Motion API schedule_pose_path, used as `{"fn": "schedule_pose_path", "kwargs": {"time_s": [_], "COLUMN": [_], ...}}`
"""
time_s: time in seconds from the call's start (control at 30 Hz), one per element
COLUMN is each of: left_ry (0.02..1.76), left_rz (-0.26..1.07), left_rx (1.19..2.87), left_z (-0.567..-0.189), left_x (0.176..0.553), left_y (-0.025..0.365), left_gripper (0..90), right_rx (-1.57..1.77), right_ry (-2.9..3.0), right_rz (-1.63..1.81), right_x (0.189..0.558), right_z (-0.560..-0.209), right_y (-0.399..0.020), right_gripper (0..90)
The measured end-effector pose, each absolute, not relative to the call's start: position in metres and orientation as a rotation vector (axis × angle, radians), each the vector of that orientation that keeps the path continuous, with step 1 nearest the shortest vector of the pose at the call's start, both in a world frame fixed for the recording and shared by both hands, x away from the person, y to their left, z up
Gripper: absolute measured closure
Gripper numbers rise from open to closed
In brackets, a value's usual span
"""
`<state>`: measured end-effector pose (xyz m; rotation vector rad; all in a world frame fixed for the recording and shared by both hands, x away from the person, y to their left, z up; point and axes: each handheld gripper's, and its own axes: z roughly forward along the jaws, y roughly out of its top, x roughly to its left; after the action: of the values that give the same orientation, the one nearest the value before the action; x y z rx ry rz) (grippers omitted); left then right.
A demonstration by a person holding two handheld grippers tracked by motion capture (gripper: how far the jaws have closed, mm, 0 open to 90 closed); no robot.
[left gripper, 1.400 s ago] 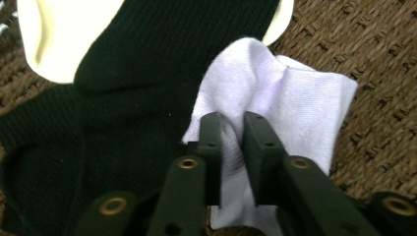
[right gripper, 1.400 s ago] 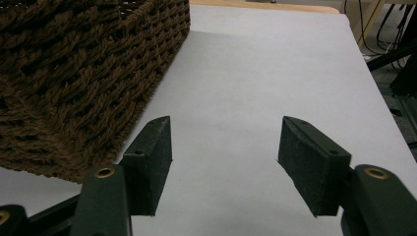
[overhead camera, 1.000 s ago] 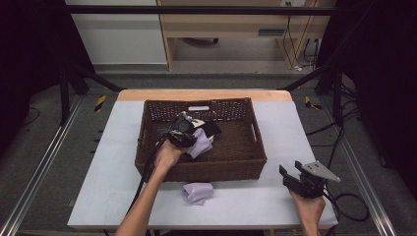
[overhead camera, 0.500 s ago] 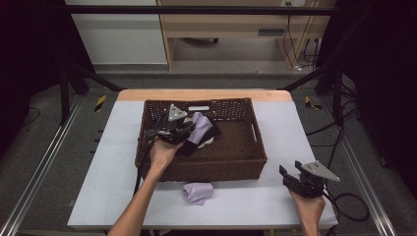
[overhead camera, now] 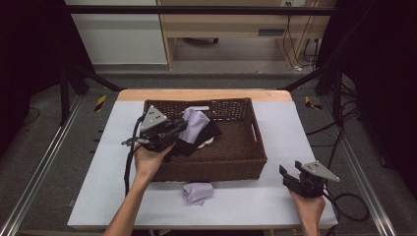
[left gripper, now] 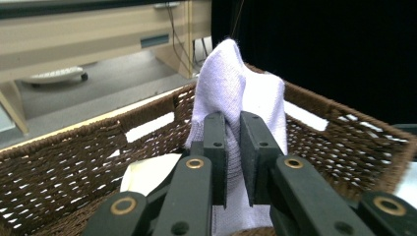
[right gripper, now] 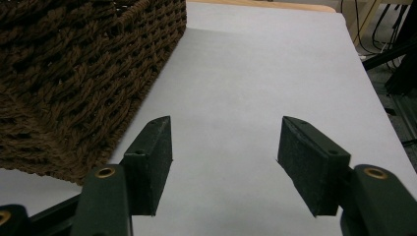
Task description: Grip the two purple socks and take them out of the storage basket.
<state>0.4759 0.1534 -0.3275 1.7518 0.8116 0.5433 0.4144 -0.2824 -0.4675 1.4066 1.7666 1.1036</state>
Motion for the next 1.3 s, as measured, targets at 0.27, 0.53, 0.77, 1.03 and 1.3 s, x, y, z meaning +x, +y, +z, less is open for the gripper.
{"fn": "schedule_pose_path", "kwargs": {"time_s": [0.27, 0.53, 0.77, 1.03, 1.3], "left_ry": [0.738, 0.690, 0.660, 0.653, 0.654], "left_rz": [0.525, 0.500, 0.467, 0.422, 0.361], "left_rx": [1.729, 1.756, 1.780, 1.832, 1.879], "left_z": [-0.321, -0.327, -0.336, -0.355, -0.373], "left_x": [0.444, 0.420, 0.402, 0.389, 0.379], "left_y": [0.157, 0.155, 0.154, 0.152, 0.147], "left_gripper": [81.1, 81.1, 81.1, 81.1, 81.1], "right_rx": [1.407, 1.419, 1.408, 1.398, 1.400], "right_ry": [1.761, 1.752, 1.741, 1.742, 1.717], "right_rz": [1.108, 1.115, 1.095, 1.097, 1.080], "right_x": [0.414, 0.413, 0.412, 0.411, 0.410], "right_z": [-0.467, -0.465, -0.465, -0.465, -0.465], "right_y": [-0.283, -0.285, -0.285, -0.285, -0.285], "right_gripper": [37.9, 37.6, 37.5, 36.2, 29.4]}}
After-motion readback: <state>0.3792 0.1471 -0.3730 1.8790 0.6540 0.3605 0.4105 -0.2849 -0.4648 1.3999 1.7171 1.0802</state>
